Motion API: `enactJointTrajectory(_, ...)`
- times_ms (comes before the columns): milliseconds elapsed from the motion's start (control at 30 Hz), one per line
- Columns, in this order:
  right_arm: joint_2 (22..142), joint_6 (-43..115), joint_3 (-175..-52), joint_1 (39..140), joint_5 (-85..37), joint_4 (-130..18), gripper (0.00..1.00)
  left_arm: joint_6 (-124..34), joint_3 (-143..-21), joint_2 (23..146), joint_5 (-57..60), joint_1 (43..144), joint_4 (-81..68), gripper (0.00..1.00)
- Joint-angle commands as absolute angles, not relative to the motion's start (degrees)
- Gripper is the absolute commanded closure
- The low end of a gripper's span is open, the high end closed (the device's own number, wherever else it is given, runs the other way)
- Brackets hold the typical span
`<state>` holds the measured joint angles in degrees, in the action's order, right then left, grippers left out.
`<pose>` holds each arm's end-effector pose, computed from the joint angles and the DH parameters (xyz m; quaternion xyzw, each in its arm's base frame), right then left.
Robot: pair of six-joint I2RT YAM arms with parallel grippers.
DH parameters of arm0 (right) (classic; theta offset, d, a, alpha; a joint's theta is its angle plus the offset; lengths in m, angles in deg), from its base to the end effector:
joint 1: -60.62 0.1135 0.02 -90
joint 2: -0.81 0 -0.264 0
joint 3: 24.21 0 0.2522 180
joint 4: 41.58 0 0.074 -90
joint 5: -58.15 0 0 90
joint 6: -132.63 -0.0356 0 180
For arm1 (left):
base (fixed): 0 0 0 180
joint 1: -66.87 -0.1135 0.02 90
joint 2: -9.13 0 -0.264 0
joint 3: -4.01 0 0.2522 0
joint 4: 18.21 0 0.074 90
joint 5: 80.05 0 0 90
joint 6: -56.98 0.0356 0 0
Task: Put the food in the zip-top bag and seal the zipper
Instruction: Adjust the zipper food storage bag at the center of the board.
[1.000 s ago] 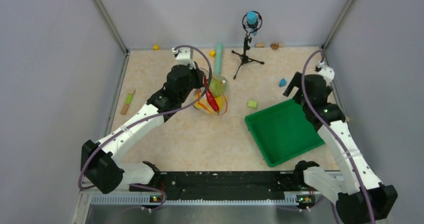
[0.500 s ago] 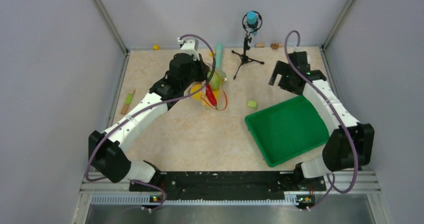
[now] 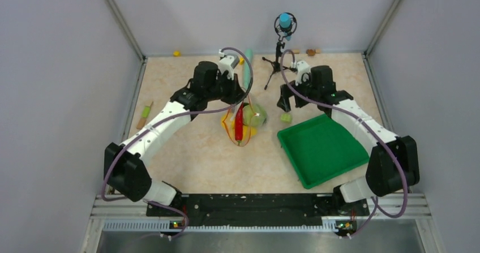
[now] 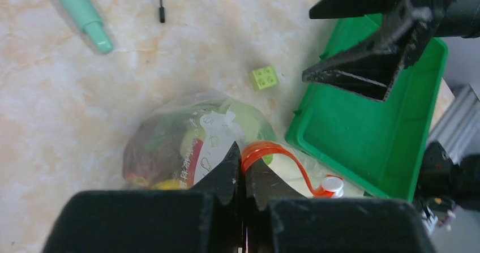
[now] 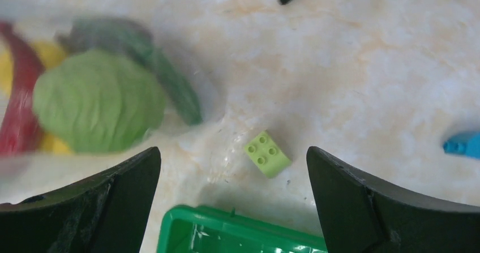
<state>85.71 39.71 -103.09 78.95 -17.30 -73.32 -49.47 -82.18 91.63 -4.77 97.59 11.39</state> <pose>0.3134 0.1132 0.2836 -0.1747 0.8751 0.1923 0.4083 0.2832 -0.1788 0.3441 0.1719 0.8257 -0.3101 0.4388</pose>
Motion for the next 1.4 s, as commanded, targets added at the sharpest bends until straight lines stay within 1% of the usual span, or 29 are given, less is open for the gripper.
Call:
enactJointTrajectory(0, 77.64, 69.19, -96.68, 79.62, 7.28, -66.34, 0.02, -40.25, -84.27, 92.2, -25.05, 93.92, 9.97, 1.0)
enactJointTrajectory(67, 75.55, 79.5, -94.47, 79.66, 16.21, -68.38, 0.01, -40.19, -84.83, 93.28, -29.12, 92.05, 9.96, 1.0)
enactJointTrajectory(133, 74.07, 84.85, -93.47, 79.69, 23.23, -69.28, 0.01, -41.03, -86.63, 94.76, -31.76, 90.38, 10.61, 1.0)
enactJointTrajectory(167, 73.61, 85.16, -93.14, 79.69, 25.91, -67.7, 0.01, -41.35, -87.46, 95.45, -32.57, 89.87, 11.14, 1.0)
enactJointTrajectory(233, 73.06, 80.85, -91.42, 80.49, 28.21, -59.71, 0.01, -41.63, -88.76, 96.62, -32.96, 89.59, 12.29, 1.0)
enactJointTrajectory(300, 73.36, 75.18, -89.43, 83.14, 25.53, -49.75, 0.01, -42.2, -89.91, 97.72, -32.66, 89.51, 13.47, 1.0)
enactJointTrajectory(433, 75.68, 70.5, -87.14, 87.25, 20.85, -38.65, 0.01, -42.43, -91.42, 99.34, -32.93, 89.47, 15.49, 1.0)
enactJointTrajectory(533, 77.48, 66.41, -85.67, 88.25, 17.49, -30.67, 0.05, -42.89, -91.66, 99.96, -32.86, 89.4, 16.07, 1.0)
enactJointTrajectory(633, 79.17, 66.15, -86.01, 88.75, 18.28, -29.25, 0.07, -43.29, -91.44, 99.85, -33.65, 89.37, 15.93, 1.0)
enactJointTrajectory(733, 80.42, 70.62, -86.65, 89.63, 19.25, -34.77, 0.11, -43.43, -91.06, 99.4, -33.39, 89.11, 15.77, 1.0)
enactJointTrajectory(900, 81.31, 73.24, -84.72, 91.46, 19.52, -38.02, 0.11, -44.72, -90.85, 98.91, -32.97, 88.6, 16.2, 1.0)
enactJointTrajectory(1033, 83.19, 73.54, -84.28, 94.4, 13.76, -36.2, 0.11, -45.81, -90.46, 98.43, -32.81, 88.54, 16.65, 1.0)
enactJointTrajectory(1067, 83.83, 72.84, -84.17, 94.87, 11.71, -35.0, 0.13, -45.99, -90.32, 98.22, -32.99, 88.56, 16.72, 1.0)
enactJointTrajectory(1133, 84.82, 70.54, -83.77, 95.18, 8.1, -31.07, 0.19, -46.07, -89.71, 97.45, -33.53, 88.52, 16.55, 1.0)
enactJointTrajectory(1267, 84.9, 69.25, -84.3, 95.18, 6.09, -30.17, 0.33, -45.01, -86.86, 94.73, -32.56, 88.5, 14.74, 1.0)
enactJointTrajectory(1333, 84.77, 68.75, -84.33, 95.16, 5.22, -29.73, 0.43, -44.28, -85.72, 93.53, -31.8, 88.43, 14.28, 1.0)
enactJointTrajectory(1367, 84.56, 68.67, -84.41, 95.18, 4.73, -29.78, 0.49, -44.01, -85.54, 93.25, -31.68, 88.46, 14.5, 1.0)
